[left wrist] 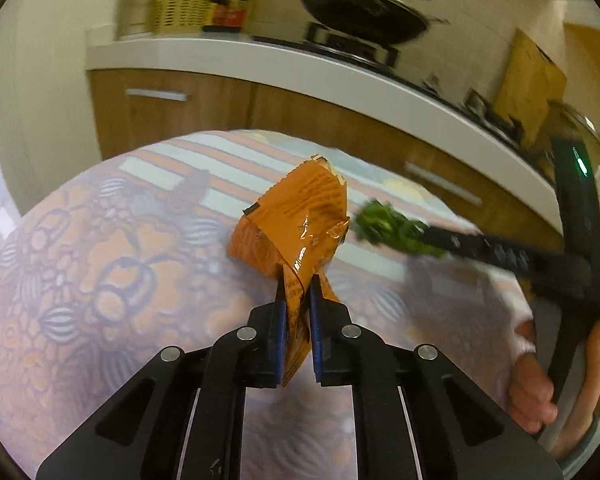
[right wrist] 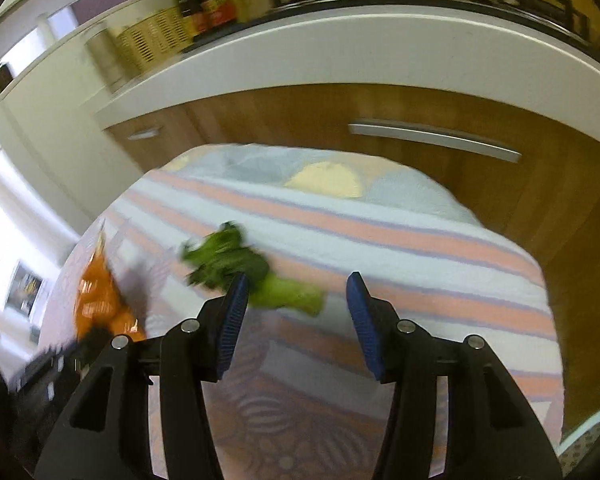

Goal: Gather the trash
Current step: 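Grasp the bok choy stalk with the right tool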

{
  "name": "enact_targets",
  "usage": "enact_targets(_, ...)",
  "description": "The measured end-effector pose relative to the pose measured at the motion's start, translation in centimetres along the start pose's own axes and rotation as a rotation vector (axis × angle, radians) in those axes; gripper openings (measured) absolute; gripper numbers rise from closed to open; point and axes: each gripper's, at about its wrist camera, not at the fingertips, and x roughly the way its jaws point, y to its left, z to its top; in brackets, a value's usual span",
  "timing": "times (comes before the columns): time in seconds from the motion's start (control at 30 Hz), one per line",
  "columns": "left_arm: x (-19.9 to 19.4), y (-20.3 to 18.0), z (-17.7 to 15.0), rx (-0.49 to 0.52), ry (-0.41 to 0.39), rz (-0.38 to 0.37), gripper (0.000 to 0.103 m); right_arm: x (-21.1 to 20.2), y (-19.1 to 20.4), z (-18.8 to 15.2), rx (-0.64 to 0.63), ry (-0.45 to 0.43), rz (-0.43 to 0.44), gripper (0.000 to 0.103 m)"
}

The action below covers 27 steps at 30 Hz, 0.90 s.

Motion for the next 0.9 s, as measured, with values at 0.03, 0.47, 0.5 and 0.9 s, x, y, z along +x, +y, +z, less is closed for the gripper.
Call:
enact_targets(0.03, -0.1, 0.8, 0.2, -0.027, -0.005, 0.007, 0.008, 0.0, 0.5, -0.2, -0.021, 0.007, 0.007, 0.048)
enact_targets(0.47, -0.9, 3.2, 1.2, -0.092, -0.061, 0.065, 0.008, -2.5, 6.4, -2.7, -0.17, -0.015, 0.041, 0.043)
enact_targets(0.5, -1.0, 3.2, 1.1, -0.088, -0.06, 0.062, 0.008, -2.3, 6.3, -2.4, -0.162, -0.022, -0.003, 0.043)
enact_targets(0.9, -0.9, 1.7, 0.8, -0.029, -0.061, 0.021, 0.008, 1.9, 7.0, -1.6, -0.2, -0.013, -0.187, 0.017)
